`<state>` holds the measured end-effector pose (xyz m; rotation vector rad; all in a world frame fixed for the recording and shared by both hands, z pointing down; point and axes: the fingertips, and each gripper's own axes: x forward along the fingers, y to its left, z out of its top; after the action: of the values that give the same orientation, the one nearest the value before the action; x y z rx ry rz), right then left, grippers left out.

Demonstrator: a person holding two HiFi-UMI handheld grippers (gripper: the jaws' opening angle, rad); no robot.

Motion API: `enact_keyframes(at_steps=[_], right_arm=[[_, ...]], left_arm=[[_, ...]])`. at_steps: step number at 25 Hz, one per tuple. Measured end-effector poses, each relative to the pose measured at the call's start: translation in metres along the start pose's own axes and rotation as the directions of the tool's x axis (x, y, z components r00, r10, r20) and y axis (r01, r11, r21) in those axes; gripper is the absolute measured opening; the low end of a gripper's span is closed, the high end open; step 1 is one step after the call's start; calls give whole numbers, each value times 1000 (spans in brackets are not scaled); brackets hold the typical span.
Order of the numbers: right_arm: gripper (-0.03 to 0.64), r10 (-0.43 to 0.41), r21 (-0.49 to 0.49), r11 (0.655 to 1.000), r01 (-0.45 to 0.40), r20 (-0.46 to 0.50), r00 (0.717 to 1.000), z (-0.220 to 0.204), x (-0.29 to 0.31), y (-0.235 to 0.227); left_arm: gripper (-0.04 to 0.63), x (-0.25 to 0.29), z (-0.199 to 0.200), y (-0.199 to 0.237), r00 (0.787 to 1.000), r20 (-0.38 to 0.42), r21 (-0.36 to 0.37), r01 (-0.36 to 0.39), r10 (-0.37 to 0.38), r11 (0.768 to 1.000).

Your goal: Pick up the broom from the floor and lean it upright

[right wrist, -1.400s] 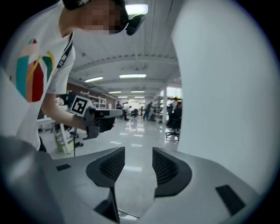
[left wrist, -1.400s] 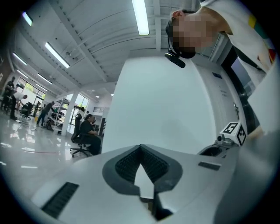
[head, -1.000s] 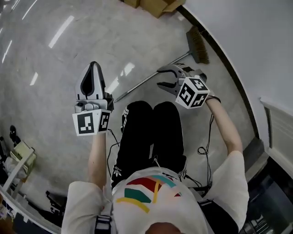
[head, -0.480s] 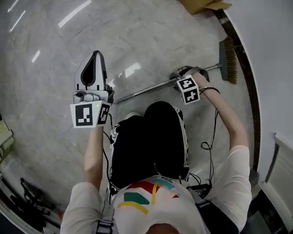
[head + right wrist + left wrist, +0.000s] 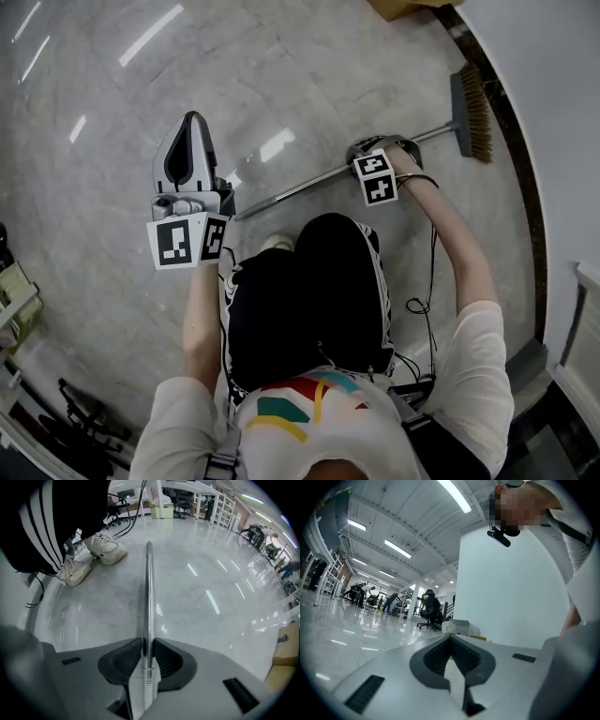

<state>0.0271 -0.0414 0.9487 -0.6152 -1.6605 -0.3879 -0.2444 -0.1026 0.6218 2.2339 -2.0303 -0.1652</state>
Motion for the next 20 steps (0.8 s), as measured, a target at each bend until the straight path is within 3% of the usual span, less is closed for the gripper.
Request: enact_keyframes(at_steps=[1, 4, 7, 9, 11, 13, 16, 18, 20], right_arm=[[83, -9, 4, 1000, 9, 1, 1000, 0, 0, 1], [81, -47, 41, 998, 46, 22, 999, -1, -4, 0], [81, -130, 183, 977, 111, 95, 987, 3, -32, -23], [81, -232, 309, 935, 177, 153, 960, 10, -67, -48], [81, -362, 433, 865, 255, 185, 914, 10, -113, -82], [81, -504, 561, 758, 332, 181, 845, -1, -167, -116], [81, -696, 743, 530, 408, 107, 710, -30, -251, -148], [81, -802, 843, 327, 428, 8, 597, -56, -304, -156], [81, -873, 903, 88, 421, -134, 469, -90, -359, -148]], left_arm=[[44, 2, 0, -1, 1000, 0, -4, 0, 0, 1000], [44, 7, 9, -3, 1000, 7, 13, 5, -6, 1000], [44, 5, 34, 6, 999, 49, 34, -13, 11, 999], [44, 0, 58, 16, 996, 84, 38, -42, 39, 998], [44, 2, 85, 24, 991, 119, 41, -62, 57, 997], [44, 11, 112, 26, 986, 156, 40, -58, 51, 998], [44, 28, 144, 16, 981, 194, 39, -9, 1, 999], [44, 40, 160, 6, 976, 212, 31, 37, -43, 999], [44, 54, 176, -7, 966, 240, 15, 97, -98, 995]])
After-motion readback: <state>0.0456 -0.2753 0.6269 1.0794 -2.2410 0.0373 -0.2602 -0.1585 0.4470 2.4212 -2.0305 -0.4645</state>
